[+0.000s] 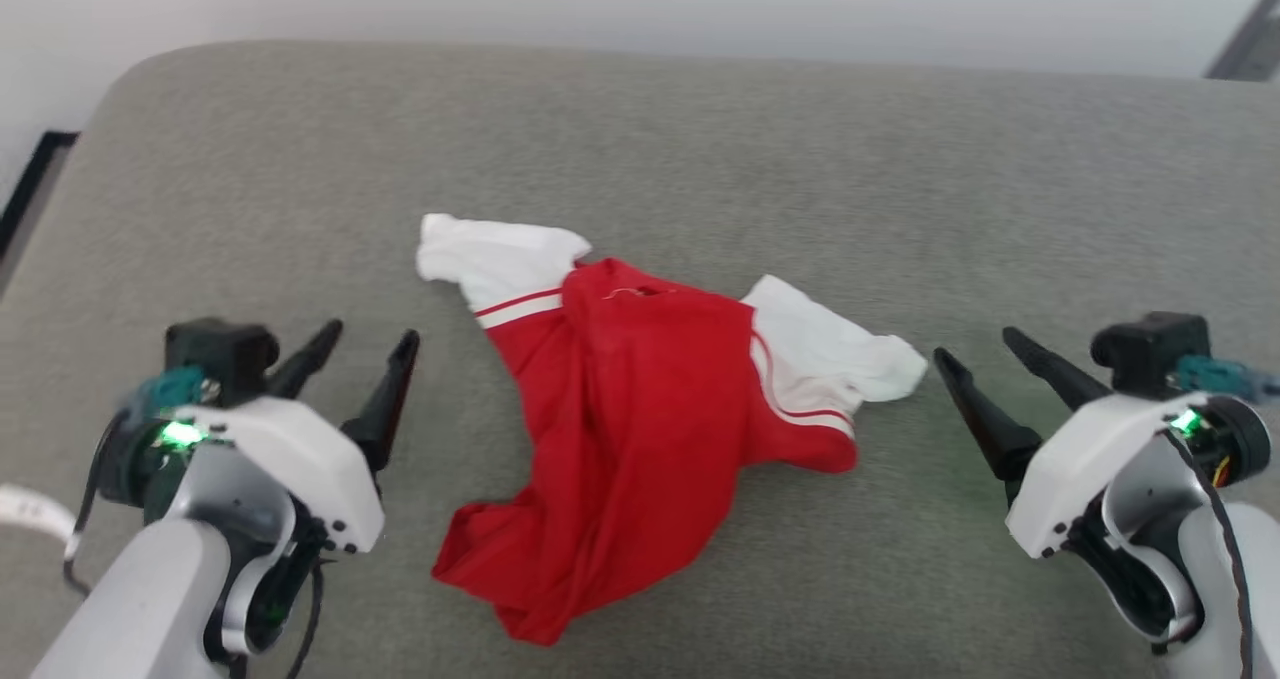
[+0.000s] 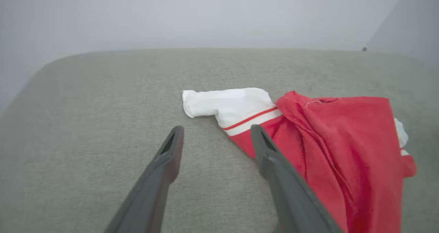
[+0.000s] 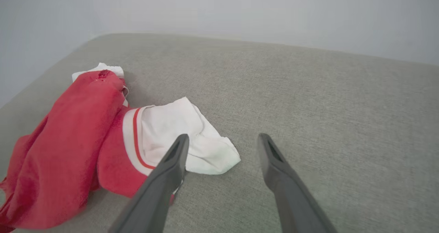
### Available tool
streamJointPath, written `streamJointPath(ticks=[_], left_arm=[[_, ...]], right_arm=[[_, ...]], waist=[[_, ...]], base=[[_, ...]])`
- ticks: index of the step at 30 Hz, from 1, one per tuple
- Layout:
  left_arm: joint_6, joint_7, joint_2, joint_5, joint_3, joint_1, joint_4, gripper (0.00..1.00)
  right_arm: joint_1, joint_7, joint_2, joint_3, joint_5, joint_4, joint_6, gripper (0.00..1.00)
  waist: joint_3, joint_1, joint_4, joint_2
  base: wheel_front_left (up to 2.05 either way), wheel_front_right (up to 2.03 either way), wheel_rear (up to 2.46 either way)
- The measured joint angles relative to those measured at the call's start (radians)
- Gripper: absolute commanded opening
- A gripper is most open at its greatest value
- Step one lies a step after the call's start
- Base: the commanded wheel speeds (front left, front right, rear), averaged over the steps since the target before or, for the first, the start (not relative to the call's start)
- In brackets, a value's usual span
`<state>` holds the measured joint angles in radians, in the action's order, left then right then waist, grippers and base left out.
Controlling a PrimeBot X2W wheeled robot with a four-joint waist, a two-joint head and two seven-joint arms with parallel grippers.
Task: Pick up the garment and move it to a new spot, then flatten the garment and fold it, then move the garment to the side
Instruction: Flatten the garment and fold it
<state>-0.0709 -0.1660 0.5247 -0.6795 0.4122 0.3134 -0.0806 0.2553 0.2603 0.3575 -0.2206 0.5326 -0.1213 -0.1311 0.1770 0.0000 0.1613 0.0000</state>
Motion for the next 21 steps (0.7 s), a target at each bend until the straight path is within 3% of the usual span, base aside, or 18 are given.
streamJointPath(ticks=[11,21], left_arm=[[-0.033,0.343,-0.101,0.048,-0.036,-0.095,-0.056,1.0],[-0.024,0.423,-0.177,0.057,-0.077,-0.144,-0.1,1.0]], right_arm=[[0.145,0.199,0.119,-0.151,0.1,-0.116,0.0,1.0],[0.277,0.293,0.156,-0.277,0.16,-0.278,0.0,1.0]], waist=[[0.047,-0.0001,0.114,0.0],[0.083,-0.0001,0.182,0.0]], base=[[0.0,0.0,0.0],[0.0,0.0,0.0]])
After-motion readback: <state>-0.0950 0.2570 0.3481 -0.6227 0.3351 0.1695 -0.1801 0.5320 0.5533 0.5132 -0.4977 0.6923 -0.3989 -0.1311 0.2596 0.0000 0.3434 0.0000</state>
